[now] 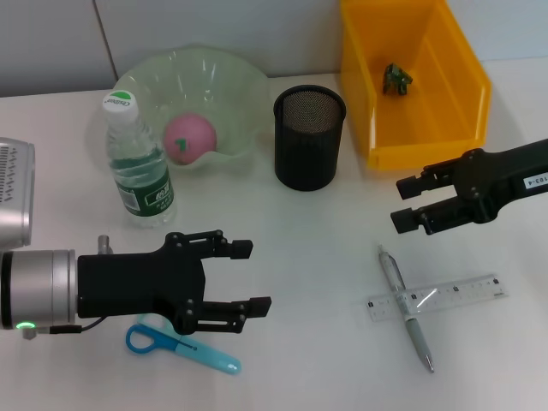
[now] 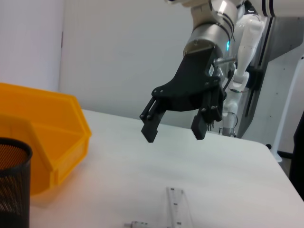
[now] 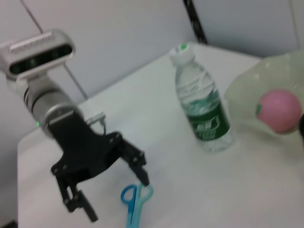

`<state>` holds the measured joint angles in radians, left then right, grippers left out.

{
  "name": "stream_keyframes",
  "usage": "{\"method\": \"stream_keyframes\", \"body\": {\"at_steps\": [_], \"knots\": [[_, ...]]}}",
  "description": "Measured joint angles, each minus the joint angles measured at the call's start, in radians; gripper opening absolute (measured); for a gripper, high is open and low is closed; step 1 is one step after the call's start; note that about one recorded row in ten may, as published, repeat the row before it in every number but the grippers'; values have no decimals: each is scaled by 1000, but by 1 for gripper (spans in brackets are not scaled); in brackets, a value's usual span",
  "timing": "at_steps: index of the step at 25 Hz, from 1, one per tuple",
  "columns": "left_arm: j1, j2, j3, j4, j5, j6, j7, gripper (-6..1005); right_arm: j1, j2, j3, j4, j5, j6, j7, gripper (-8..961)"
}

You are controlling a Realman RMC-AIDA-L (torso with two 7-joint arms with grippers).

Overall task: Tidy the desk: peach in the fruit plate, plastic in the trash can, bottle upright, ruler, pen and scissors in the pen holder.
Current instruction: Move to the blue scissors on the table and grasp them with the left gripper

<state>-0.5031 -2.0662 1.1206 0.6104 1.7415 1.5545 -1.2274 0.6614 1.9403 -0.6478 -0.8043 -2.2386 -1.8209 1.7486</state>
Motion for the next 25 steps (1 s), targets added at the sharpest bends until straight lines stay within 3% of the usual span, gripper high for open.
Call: {"method": "stream_keyframes", "body": {"at_steps": [10,15,19,20,23,25], "knots": [[6,1,3,0,2,-11,5,808,41,-5,-54,-26,-33,-21,36,738],[8,9,-4,8,2,11,-8,808,22,-6,-49,-28,-34,-22,17,738],[3,31,-4,22,2,34,-56,807,-2,-2,-43,-38,-21,-30,-27,738],[-6,51,-3,25,2,57,-88,807,-19,2,-41,-42,-14,-38,-69,738],[-11,63,-1,30,2,79,-110,807,-33,7,-41,-41,-12,-50,-118,738],[-21,84,4,102,50,129,-196,807,-55,15,-43,-39,-12,-65,-175,738]]}}
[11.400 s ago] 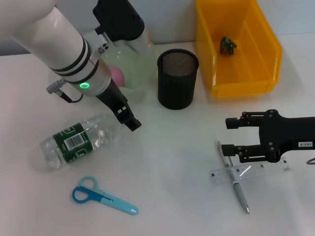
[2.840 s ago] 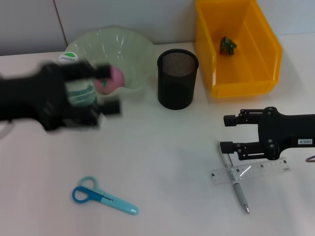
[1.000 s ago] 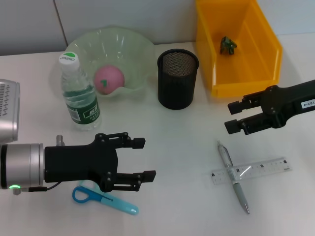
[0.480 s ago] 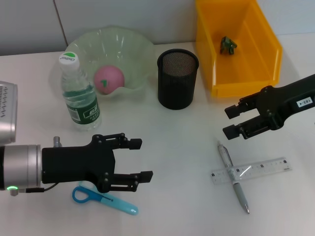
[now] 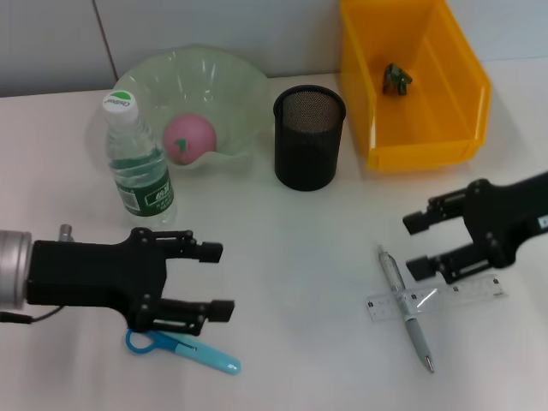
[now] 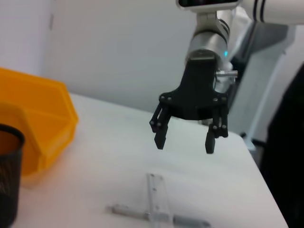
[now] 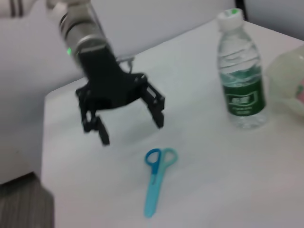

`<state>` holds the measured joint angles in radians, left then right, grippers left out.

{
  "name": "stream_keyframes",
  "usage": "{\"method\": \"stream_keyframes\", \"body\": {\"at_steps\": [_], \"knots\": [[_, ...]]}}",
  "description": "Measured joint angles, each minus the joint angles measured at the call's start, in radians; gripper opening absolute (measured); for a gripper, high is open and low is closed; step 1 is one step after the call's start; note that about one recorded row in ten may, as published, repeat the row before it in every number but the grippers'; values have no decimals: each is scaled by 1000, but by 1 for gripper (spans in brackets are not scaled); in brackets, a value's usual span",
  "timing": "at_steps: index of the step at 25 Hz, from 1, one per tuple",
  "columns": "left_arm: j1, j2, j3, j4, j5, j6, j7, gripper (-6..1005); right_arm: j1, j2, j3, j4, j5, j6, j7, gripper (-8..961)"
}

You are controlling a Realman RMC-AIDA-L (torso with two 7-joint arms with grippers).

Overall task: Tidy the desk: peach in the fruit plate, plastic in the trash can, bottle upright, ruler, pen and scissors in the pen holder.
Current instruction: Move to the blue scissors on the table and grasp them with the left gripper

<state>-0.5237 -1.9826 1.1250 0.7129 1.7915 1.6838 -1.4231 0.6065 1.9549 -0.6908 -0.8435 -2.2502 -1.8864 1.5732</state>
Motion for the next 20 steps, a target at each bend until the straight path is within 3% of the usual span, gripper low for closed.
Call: {"method": "stream_keyframes", "body": {"at_steps": [4,5,6,10,12,18,19,20], "knots": [[-15,-5,1,111,96,26,-76,807,-15,3,0,6,0,-9,-25,738],[-31,-23,1,217,175,49,-124,807,-23,4,4,10,1,-18,-28,738],[-31,-23,1,217,175,49,-124,807,-23,4,4,10,1,-18,-28,738],[-95,-70,4,457,365,144,-225,807,-37,6,28,13,15,-45,-18,738],[-111,-78,15,506,405,163,-248,807,-37,6,34,13,16,-47,-10,738],[-168,-85,141,618,532,177,-330,807,-33,1,64,14,17,-53,32,738],[-209,-88,243,657,613,187,-383,807,-31,-1,65,14,17,-56,41,738],[-214,-88,265,663,620,188,-385,807,-27,-3,65,14,17,-59,55,738]]}}
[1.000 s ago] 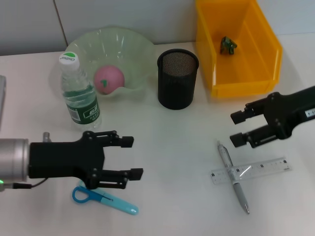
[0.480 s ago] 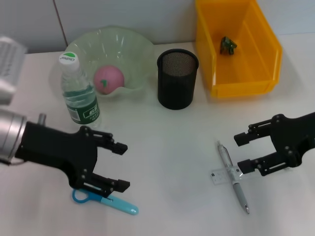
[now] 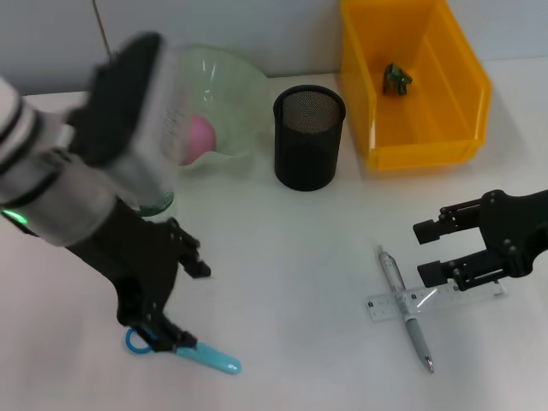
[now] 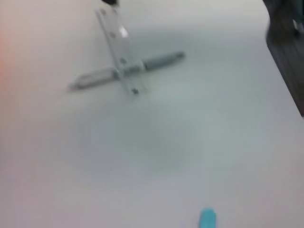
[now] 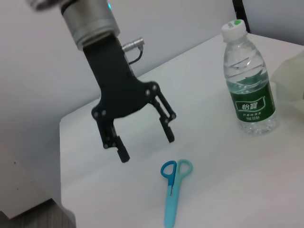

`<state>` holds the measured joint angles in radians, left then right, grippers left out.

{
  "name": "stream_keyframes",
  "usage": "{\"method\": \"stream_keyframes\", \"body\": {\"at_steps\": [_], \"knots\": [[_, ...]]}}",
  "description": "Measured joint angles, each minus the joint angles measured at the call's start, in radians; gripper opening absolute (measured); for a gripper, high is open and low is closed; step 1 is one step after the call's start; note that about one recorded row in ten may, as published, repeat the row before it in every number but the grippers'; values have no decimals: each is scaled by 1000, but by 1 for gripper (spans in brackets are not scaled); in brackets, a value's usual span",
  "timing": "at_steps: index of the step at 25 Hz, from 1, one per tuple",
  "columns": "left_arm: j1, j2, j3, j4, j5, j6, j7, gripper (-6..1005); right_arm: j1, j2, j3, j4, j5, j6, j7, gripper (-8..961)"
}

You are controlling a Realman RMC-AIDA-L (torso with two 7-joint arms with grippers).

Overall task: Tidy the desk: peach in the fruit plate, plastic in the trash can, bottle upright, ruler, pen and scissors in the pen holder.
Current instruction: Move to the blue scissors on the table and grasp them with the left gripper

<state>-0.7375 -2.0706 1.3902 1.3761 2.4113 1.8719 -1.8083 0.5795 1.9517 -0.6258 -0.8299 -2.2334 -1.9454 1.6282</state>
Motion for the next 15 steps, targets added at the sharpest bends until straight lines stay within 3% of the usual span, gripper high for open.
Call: {"method": "stream_keyframes", "body": {"at_steps": [5,15], "knots": [[-48,-7,137,19,79,-19,2,806,4,-1,0,0,2,0,6,738],[-35,-8,211,-23,50,-25,29,806,7,-2,-10,21,3,8,-21,738]]}}
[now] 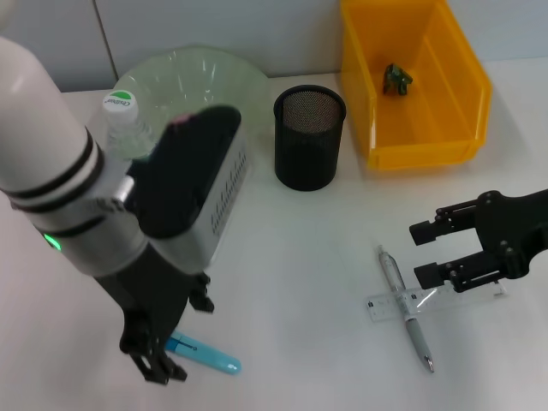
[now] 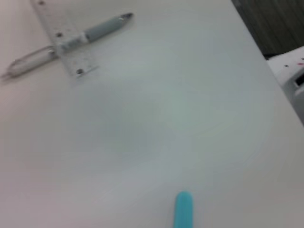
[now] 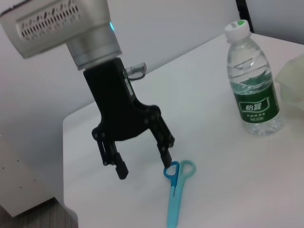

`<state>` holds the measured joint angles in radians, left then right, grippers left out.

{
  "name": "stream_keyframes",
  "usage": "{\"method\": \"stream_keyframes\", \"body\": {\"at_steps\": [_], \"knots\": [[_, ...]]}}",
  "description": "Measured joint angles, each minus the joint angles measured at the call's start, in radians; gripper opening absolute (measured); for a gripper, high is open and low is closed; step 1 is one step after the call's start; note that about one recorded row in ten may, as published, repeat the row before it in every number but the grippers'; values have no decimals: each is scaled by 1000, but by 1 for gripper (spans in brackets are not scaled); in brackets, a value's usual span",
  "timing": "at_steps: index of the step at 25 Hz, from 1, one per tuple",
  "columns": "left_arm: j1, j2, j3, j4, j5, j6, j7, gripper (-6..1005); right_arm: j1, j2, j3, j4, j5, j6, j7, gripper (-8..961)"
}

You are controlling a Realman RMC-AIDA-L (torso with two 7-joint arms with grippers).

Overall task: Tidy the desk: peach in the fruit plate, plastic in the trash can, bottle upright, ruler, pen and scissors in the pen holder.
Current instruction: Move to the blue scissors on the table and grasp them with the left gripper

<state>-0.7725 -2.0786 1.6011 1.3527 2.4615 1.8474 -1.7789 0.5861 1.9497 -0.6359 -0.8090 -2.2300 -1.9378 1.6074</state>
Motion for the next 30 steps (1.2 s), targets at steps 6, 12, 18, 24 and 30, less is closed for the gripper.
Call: {"method": "stream_keyframes", "body": {"at_steps": [6,12,18,24,30], "knots": [[19,0,61,-47,3,-87,27,806,2,-2,2,5,-2,3,-7,738],[20,0,86,-81,14,-138,35,806,-4,1,2,7,-3,3,-8,738],[26,0,116,-94,18,-187,52,806,-4,2,-2,7,-5,3,-8,738],[27,0,148,-111,16,-221,53,805,-5,1,-4,23,-14,1,-19,738],[19,0,150,-137,19,-240,54,805,-1,-2,-27,28,-22,-1,-24,738]]}}
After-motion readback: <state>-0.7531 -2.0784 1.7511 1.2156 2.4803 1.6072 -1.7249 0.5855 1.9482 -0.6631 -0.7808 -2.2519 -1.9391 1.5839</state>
